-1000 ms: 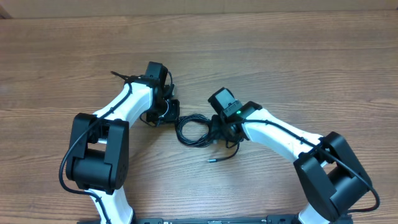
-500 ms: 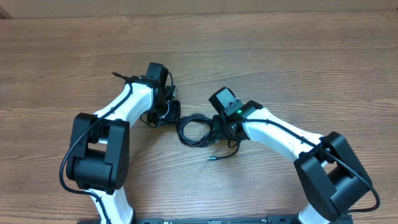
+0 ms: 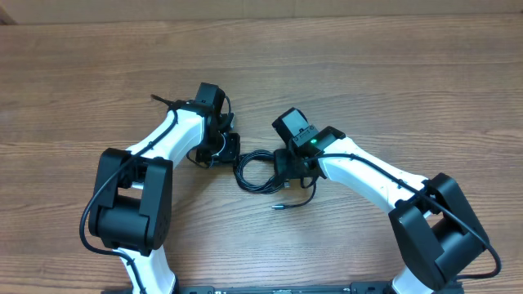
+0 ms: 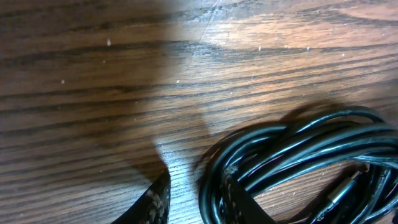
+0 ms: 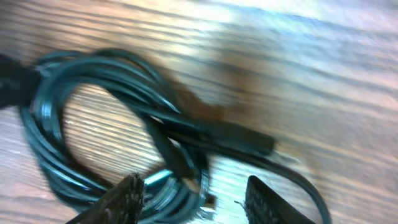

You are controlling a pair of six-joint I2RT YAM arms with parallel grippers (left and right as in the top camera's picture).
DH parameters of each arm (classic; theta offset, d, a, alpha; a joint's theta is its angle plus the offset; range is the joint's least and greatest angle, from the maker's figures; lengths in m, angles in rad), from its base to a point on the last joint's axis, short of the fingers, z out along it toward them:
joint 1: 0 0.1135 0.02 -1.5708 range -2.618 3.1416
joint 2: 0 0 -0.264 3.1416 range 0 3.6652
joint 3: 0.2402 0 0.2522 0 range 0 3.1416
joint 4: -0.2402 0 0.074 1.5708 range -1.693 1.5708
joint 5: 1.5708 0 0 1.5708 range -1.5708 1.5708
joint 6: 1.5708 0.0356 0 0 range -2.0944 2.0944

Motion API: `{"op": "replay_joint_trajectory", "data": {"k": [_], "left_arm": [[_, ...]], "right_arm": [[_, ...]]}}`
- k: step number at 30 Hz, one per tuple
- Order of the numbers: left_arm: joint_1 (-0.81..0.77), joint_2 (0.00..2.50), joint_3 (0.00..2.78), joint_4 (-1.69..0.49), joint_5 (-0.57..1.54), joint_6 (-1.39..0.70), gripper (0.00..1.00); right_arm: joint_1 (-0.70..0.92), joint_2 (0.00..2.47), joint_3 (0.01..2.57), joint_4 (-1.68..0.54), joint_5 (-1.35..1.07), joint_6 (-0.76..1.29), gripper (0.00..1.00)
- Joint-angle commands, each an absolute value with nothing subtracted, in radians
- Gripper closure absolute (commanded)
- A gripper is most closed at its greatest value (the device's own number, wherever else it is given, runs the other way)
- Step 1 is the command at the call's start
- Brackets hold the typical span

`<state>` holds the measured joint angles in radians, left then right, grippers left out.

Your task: Untangle cables

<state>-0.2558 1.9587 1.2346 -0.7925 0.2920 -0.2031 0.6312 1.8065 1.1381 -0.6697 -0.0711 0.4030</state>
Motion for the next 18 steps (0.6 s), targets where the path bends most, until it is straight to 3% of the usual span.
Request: {"op": "replay_joint_trajectory", "data": {"k": [1, 18], "left_arm": [[-0.263, 1.975, 1.213, -0.796, 0.289, -0.206, 0.72], [-0.263, 1.975, 1.213, -0.812, 0.288, -0.206, 0.73]], "right_arm": [[0.651, 1.831, 1.161, -0.624, -0.105, 0.336, 0.48], [0.591, 1.876, 1.176, -0.761, -0.025, 0.445, 0.48]]}}
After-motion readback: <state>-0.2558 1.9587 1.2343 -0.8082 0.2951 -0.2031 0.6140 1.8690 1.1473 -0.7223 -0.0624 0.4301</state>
